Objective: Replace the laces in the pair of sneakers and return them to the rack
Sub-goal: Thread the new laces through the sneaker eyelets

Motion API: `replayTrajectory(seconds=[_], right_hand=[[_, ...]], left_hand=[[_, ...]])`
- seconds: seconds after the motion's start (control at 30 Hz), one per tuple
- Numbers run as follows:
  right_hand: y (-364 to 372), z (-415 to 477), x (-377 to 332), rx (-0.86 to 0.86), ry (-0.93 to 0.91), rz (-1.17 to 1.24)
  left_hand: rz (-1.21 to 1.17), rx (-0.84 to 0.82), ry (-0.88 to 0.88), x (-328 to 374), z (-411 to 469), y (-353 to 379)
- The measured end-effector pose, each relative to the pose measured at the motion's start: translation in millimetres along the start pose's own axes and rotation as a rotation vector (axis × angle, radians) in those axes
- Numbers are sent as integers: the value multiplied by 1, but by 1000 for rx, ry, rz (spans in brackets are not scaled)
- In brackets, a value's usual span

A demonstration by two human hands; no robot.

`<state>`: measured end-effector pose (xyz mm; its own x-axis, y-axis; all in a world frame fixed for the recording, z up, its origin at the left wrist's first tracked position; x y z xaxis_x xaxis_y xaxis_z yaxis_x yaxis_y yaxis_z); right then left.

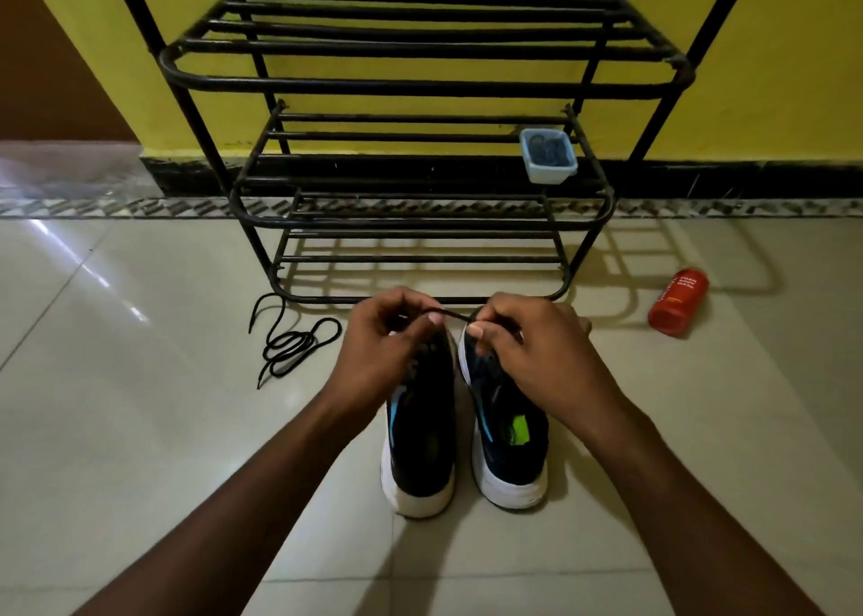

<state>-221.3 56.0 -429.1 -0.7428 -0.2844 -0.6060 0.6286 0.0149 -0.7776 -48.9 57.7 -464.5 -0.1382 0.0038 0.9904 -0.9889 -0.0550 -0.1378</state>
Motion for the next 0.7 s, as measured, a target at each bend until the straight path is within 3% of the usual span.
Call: replayTrajectory(seconds=[0.13,0.33,0.47,0.6,0.7], right_hand=[[29,-6,23,-117,111,-67],[46,-7,34,-179,188,-190],[48,-10,39,-115,275,-171],[47,-16,43,6,442,224],[69,-22,46,-7,616,588]], left_hand=[[-138,79,-145,-26,12,-17],[-221,204,-160,-32,9,-27],[-37,184,-202,-44,-2,-27],[436,-13,-256,-70,-30,-10],[589,4,-106,-74,-39,-11]])
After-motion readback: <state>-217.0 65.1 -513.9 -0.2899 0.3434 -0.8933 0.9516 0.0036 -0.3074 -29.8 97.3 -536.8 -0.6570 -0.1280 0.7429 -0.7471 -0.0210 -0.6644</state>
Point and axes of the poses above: each hand's wrist, its own z-axis towards the middle knuckle, its own y-axis out of the palm, x = y × z, the point moved 8 cm from there along z, towards the middle knuckle, and after that the axes turned 1 degree about x, right-handed, at the moved point
